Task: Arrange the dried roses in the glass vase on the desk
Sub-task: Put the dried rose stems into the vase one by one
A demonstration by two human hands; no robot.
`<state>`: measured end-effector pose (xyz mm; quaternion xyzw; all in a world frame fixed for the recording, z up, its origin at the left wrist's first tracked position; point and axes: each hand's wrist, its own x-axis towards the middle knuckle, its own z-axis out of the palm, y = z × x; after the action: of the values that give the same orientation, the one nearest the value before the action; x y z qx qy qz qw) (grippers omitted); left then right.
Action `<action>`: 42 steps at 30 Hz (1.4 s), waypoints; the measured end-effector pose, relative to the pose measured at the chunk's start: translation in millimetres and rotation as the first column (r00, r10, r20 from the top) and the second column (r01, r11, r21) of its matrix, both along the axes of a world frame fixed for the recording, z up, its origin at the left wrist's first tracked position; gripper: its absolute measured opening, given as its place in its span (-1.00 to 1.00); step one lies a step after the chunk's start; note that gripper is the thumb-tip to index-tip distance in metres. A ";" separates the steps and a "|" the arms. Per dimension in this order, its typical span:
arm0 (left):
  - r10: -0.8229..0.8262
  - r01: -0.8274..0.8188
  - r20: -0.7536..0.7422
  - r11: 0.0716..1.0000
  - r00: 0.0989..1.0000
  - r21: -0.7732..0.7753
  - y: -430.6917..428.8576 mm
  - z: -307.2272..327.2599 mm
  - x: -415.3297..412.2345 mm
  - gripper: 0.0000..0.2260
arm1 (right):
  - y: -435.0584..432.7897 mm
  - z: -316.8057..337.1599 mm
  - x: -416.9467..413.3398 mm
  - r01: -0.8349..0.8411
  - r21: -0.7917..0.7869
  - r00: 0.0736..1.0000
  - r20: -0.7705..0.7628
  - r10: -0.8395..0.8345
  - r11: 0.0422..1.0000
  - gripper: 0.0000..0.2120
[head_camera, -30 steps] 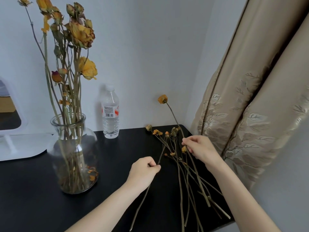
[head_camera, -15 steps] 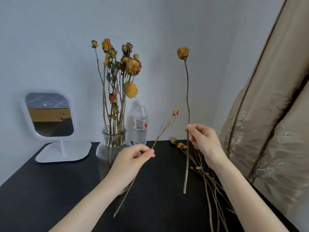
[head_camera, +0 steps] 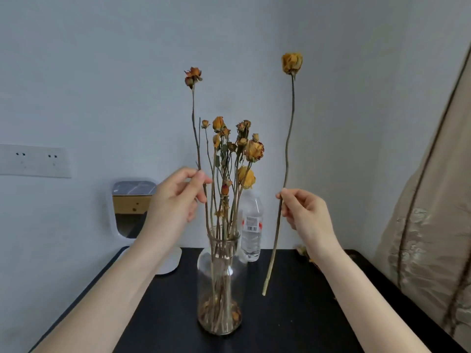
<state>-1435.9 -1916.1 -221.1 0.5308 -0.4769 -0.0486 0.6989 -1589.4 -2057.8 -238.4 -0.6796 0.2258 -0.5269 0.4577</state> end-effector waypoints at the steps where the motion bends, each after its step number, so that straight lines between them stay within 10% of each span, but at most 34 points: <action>1: 0.015 -0.015 -0.005 1.000 1.000 -0.023 -2.6 6.2 3.5 -0.81 | 1.4 0.3 2.5 0.007 -0.004 1.000 -0.011 -0.007 1.000 -0.77; 9: 0.104 -0.104 0.001 0.993 0.995 -0.064 -21.4 13.6 14.0 -0.80 | 0.5 -0.7 3.7 0.025 -0.008 0.999 -0.032 -0.025 1.000 -0.77; 32: 0.140 -0.246 0.261 0.865 0.955 0.437 -46.7 -50.8 22.9 -0.88 | -6.8 -13.2 6.2 0.021 -0.003 0.998 -0.063 -0.021 1.000 -0.79; 42: 0.339 -0.379 0.211 0.905 0.917 0.195 -38.2 -89.4 18.7 -0.75 | -2.7 -0.5 13.5 -0.005 -0.057 0.999 0.032 0.007 0.998 -0.77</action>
<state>-1417.3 -1954.3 -310.5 0.6896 -0.4205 0.0721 0.5852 -1575.9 -2060.5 -238.9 -0.6846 0.2011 -0.5426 0.4432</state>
